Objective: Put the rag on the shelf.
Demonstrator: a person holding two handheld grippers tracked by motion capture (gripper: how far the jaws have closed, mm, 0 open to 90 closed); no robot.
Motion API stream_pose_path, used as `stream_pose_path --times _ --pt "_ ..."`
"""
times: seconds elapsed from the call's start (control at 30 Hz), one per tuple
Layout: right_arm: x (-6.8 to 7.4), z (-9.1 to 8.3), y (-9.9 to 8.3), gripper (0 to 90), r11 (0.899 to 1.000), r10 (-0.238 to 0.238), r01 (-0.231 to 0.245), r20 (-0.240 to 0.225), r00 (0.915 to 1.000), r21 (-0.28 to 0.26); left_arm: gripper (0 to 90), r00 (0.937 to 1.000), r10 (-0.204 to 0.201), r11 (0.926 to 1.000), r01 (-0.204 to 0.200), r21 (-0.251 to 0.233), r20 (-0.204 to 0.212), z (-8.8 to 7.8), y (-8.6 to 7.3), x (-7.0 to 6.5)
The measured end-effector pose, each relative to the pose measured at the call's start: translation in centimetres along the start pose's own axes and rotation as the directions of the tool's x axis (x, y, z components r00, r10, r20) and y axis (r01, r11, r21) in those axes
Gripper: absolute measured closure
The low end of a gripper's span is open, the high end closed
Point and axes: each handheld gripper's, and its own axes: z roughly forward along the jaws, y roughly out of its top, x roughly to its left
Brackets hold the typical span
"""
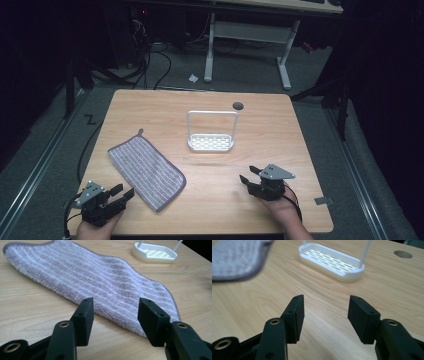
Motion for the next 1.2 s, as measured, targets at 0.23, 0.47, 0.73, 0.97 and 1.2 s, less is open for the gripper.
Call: stream_pose_path --times 0.23,0.47,0.73,0.97,1.2 --pt "0.2 0.0 -0.4 47.8 1.0 0.006 -0.006 -0.004 1.0 0.023 46.2 1.0 0.004 0.9994 -0.003 0.035 -0.007 1.1 -0.2 0.1" --pt "0.9 0.3 -0.5 51.0 0.999 -0.016 0.015 0.012 0.9998 0.028 76.3 0.99 0.123 0.9861 -0.13 0.104 0.069 3.9 1.7 -4.6" --pt "0.9 0.4 -0.6 58.1 1.0 -0.012 0.011 0.005 0.9999 0.029 90.0 0.9746 0.205 0.948 -0.221 0.23 0.09 9.1 1.4 -7.8" --pt "0.6 0.4 -0.6 63.8 0.999 0.016 -0.015 -0.026 0.9995 0.03 90.0 0.9463 0.224 0.933 -0.278 0.229 0.233 10.7 0.9 -11.7" --pt "1.8 0.6 -0.4 66.0 1.0 0.003 -0.001 -0.059 0.9983 0.025 78.9 0.8741 0.304 0.9082 -0.386 0.162 0.379 10.6 0.1 -14.9"
